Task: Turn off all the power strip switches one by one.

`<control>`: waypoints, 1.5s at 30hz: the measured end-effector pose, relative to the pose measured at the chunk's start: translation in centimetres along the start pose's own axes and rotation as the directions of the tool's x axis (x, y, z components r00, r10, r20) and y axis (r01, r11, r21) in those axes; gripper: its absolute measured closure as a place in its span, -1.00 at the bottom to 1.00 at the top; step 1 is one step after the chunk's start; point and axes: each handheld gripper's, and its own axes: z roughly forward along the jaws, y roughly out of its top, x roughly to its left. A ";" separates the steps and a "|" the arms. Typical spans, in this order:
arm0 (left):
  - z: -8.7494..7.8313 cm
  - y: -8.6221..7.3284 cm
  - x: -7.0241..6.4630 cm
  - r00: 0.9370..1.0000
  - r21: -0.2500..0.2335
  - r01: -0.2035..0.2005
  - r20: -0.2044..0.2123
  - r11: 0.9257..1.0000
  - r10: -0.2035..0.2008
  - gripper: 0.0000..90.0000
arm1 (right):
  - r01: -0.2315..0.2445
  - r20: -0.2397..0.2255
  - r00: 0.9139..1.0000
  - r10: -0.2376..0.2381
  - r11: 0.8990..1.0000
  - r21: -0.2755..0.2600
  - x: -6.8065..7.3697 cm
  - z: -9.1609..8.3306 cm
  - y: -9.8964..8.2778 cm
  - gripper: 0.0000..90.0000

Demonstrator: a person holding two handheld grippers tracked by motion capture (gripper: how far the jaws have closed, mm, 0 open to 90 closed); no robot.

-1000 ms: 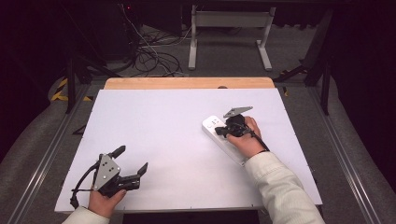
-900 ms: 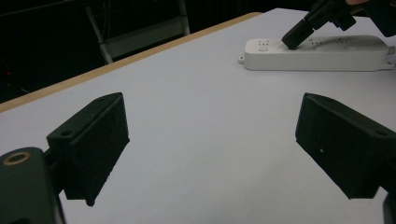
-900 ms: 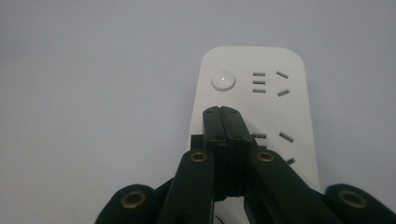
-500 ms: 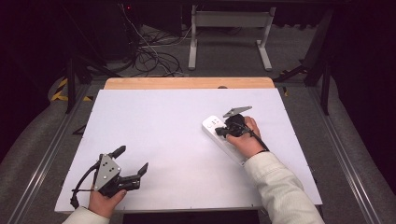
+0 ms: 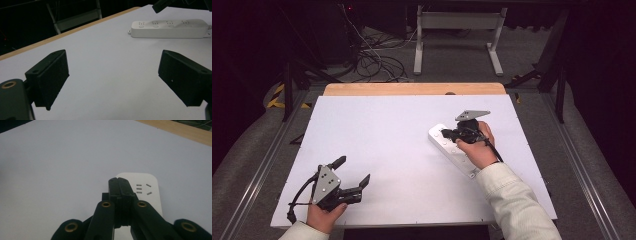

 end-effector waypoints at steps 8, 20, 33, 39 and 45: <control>0.0 0.0 0.0 1.000 -0.001 0.002 0.003 1.000 -0.002 -0.77 | 0.012 -0.005 1.000 -0.012 0.999 -0.040 0.6 -1.2 0.7 1.00; 0.0 0.0 0.0 1.000 -0.003 0.004 0.001 1.000 -0.004 -0.77 | 0.063 0.022 0.998 -0.062 0.998 -0.018 0.9 -0.9 1.3 1.00; -0.1 0.0 0.2 1.000 -0.005 0.006 0.003 1.000 -0.006 -0.77 | 0.049 0.035 0.998 -0.051 0.998 0.041 0.5 2.0 2.8 1.00; -0.2 0.0 0.1 1.000 -0.007 0.006 0.005 1.000 -0.006 -0.77 | 0.029 0.050 0.998 -0.033 0.996 0.080 -0.1 3.5 2.5 1.00; -0.2 0.0 0.1 1.000 -0.007 0.005 0.006 1.000 -0.005 -0.77 | 0.015 0.063 0.998 -0.022 0.993 0.114 -0.6 4.4 2.1 1.00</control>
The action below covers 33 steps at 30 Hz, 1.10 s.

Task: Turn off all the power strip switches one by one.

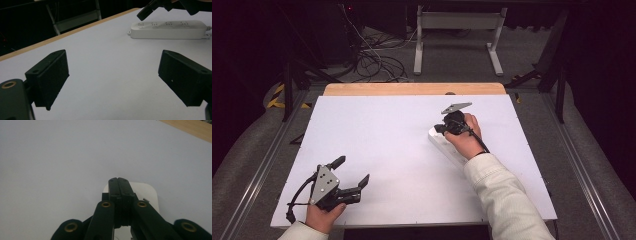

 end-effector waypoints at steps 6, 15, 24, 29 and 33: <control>0.0 0.0 0.0 1.000 0.000 -0.001 -0.001 1.000 0.001 -0.77 | -0.001 -0.001 1.000 0.001 1.000 0.030 -0.1 0.7 -0.3 1.00; 0.0 0.0 0.0 1.000 0.002 0.001 0.001 1.000 -0.001 -0.77 | -0.004 0.001 1.000 0.004 0.998 0.055 0.0 1.3 -0.5 1.00; 0.1 0.0 0.0 1.000 0.002 -0.001 0.000 1.000 0.001 -0.77 | 0.016 0.020 1.000 -0.017 0.998 0.068 0.4 1.5 -0.5 1.00; 0.1 0.0 0.0 1.000 0.002 -0.001 0.001 1.000 0.001 -0.77 | 0.019 0.021 1.000 -0.020 0.997 0.070 0.4 1.6 -0.5 1.00; 0.1 0.0 0.0 1.000 0.003 -0.001 0.001 1.000 0.001 -0.77 | 0.017 0.021 1.000 -0.019 0.998 0.068 0.4 1.6 -0.5 1.00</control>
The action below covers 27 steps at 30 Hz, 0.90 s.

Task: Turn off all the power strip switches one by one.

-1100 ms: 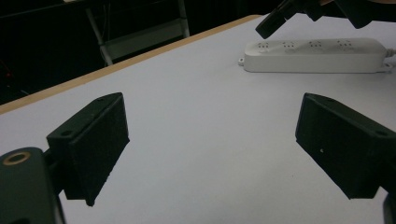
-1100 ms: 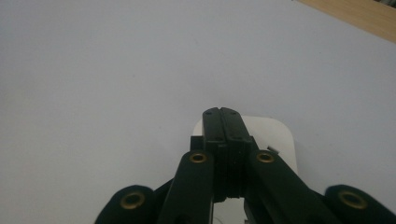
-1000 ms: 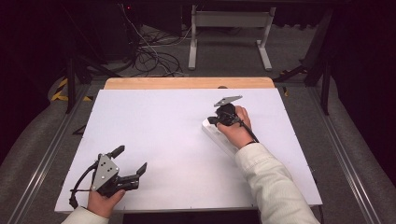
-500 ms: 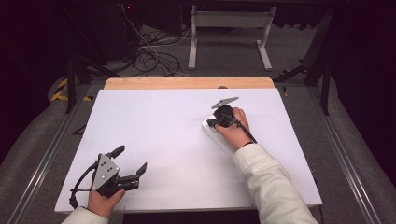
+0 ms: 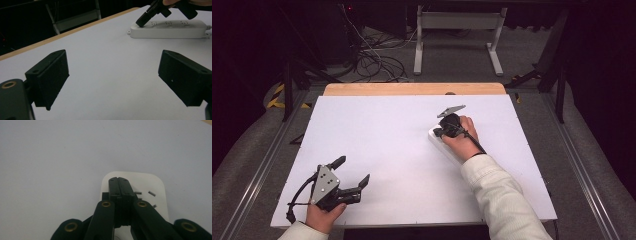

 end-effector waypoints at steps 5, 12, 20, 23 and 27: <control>0.0 0.0 0.0 1.000 0.004 0.000 0.001 1.000 0.000 -0.77 | -0.025 -0.014 1.000 0.025 1.000 0.005 -0.2 0.0 0.0 1.00; 0.0 0.0 0.0 1.000 0.005 -0.001 0.002 1.000 0.001 -0.77 | 0.001 0.011 1.000 -0.001 1.000 0.016 0.2 -0.1 0.0 1.00; 0.1 0.0 0.0 1.000 0.004 -0.003 0.003 1.000 0.003 -0.77 | 0.016 0.028 0.999 -0.017 0.999 0.041 0.5 0.0 0.3 1.00; 0.0 0.0 0.0 1.000 0.003 0.002 0.001 1.000 -0.002 -0.77 | 0.002 0.031 1.000 -0.003 0.999 0.041 0.4 0.0 0.2 1.00; 0.0 0.0 0.0 1.000 0.005 0.001 0.000 1.000 -0.001 -0.77 | 0.020 0.022 1.000 -0.021 0.999 0.038 0.3 0.0 0.3 1.00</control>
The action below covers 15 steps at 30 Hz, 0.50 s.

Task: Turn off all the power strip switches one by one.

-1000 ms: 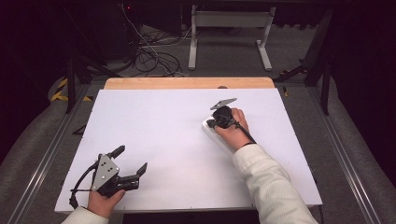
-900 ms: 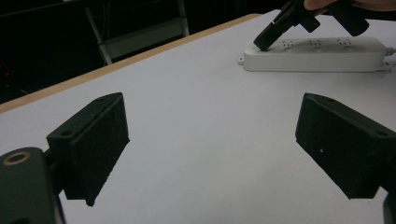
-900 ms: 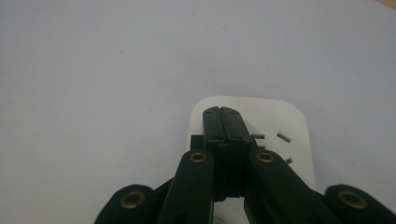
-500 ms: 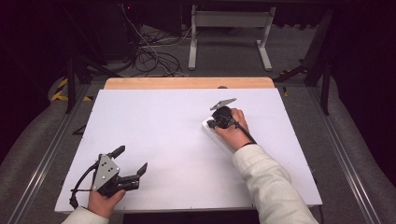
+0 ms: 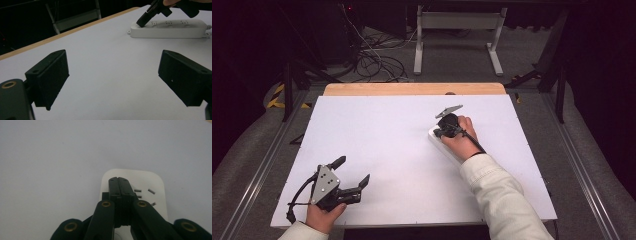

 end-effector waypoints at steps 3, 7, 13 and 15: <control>0.0 0.0 0.1 1.000 -0.002 0.002 -0.002 1.000 -0.002 -0.77 | 0.015 -0.017 1.000 -0.017 0.997 -0.071 -0.2 -1.1 0.3 1.00; 0.2 0.0 0.1 1.000 -0.001 0.006 0.002 1.000 -0.006 -0.77 | -0.021 -0.055 0.998 0.011 0.983 -0.184 -0.2 -3.4 1.1 1.00; 0.3 0.0 0.0 1.000 0.003 -0.001 0.003 1.000 0.001 -0.77 | -0.007 -0.062 0.998 -0.009 0.969 -0.246 0.5 -5.5 1.1 1.00; 0.3 0.0 0.0 1.000 0.003 -0.001 0.001 1.000 0.001 -0.77 | -0.010 -0.070 0.998 -0.008 0.965 -0.263 0.6 -6.0 1.2 1.00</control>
